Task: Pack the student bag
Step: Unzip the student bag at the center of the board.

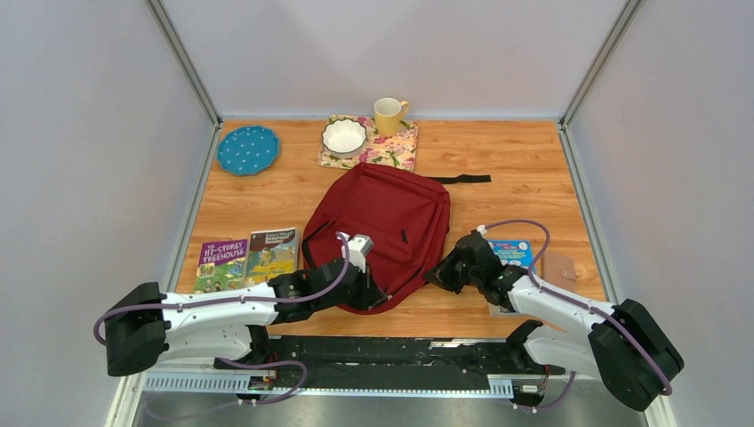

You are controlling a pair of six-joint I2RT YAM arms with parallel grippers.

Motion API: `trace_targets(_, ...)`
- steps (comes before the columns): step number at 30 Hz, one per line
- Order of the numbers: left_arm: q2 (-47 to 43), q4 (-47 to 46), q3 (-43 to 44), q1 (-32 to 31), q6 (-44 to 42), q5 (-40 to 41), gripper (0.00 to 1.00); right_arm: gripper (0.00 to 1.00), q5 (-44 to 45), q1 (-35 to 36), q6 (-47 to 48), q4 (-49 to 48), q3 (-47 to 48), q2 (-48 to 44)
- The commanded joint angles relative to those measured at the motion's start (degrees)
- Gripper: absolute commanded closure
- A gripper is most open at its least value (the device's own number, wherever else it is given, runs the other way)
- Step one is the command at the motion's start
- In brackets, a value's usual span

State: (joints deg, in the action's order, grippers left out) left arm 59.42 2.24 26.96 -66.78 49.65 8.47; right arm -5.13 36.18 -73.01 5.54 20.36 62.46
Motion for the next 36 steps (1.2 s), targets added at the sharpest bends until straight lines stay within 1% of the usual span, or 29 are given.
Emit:
trace_targets(1,-6.66,5.49,-3.31,-0.36,2.2,6.02,1.0,1.0,4.69,-3.3,4.89,-0.36,2.75,-0.5)
trace_targets(6,-14.14,11.72,-5.51,-0.36,3.88,10.77,1.0,1.0,2.58,-6.56,9.02,0.17,3.02,1.17)
trace_targets(10,-16.61,14.89,-5.25,-0.36,3.09,11.83,1.0,1.0,0.48,-8.58,11.92,0.79,3.46,1.27)
trace_targets(13,-16.0,13.5,-4.38,-0.28,1.25,10.87,1.0,1.0,-3.03,-8.15,12.19,0.26,3.81,1.35)
trace_targets(14,-15.3,11.66,-2.98,-0.36,0.54,10.26,0.99,1.0,-3.66,-7.89,11.67,-0.78,3.55,1.44)
trace_targets(15,-13.3,10.17,-2.1,-0.36,-1.81,8.51,0.92,1.0,-4.01,-7.54,11.4,-1.06,2.94,1.53)
trace_targets(16,-11.8,9.02,-0.78,-0.36,-2.97,7.45,0.74,1.0,-4.1,-6.49,11.23,-1.93,2.67,1.53)
trace_targets(17,-10.13,6.83,2.1,-0.36,-4.54,6.13,0.68,1.0,-4.19,-6.04,10.53,-2.37,2.32,1.53)
trace_targets(18,-6.11,6.12,3.96,-0.36,-7.52,3.68,0.63,1.0,-4.19,-5.52,10.35,-2.72,1.71,1.62)
trace_targets(19,-3.98,5.59,5.72,-0.8,-8.77,2.96,0.53,1.0,-4.19,-4.64,10.0,-3.25,1.53,1.62)
trace_targets(20,-1.87,5.32,9.04,-1.07,-11.22,2.09,0.5,1.0,-4.19,-4.28,9.82,-3.26,1.53,1.62)
trace_targets(21,1.98,4.97,10.47,-1.33,-12.46,1.64,0.46,1.0,-4.1,-4.02,9.73,-3.26,1.44,1.53)
trace_targets(22,3.58,4.44,11.7,-1.59,-13.34,1.2,0.38,1.0,-4.02,-3.84,9.73,-3.08,1.52,1.44)
trace_targets(23,4.99,4.0,13.28,-1.86,-13.96,0.59,0.34,1.0,-3.93,-3.84,9.64,-2.91,1.53,1.18)
trace_targets(24,7.18,3.48,13.55,-1.77,-13.7,0.41,0.32,1.0,-3.84,-3.84,9.47,-2.64,1.44,0.48)
trace_targets(28,9.4,0.06,12.24,-1.86,-11.51,-0.56,0.28,1.0,-3.58,-3.84,9.21,-1.68,1.61,-1.46)
trace_targets(32,10.01,-0.75,10.05,-1.86,-9.31,1.54,0.28,1.0,-3.66,-3.75,9.38,-0.18,2.05,-3.74)
trace_targets(36,11.07,-1.89,9.43,-1.86,-9.3,2.16,0.27,1.0,-4.02,-3.67,9.38,0.7,2.14,-5.59)
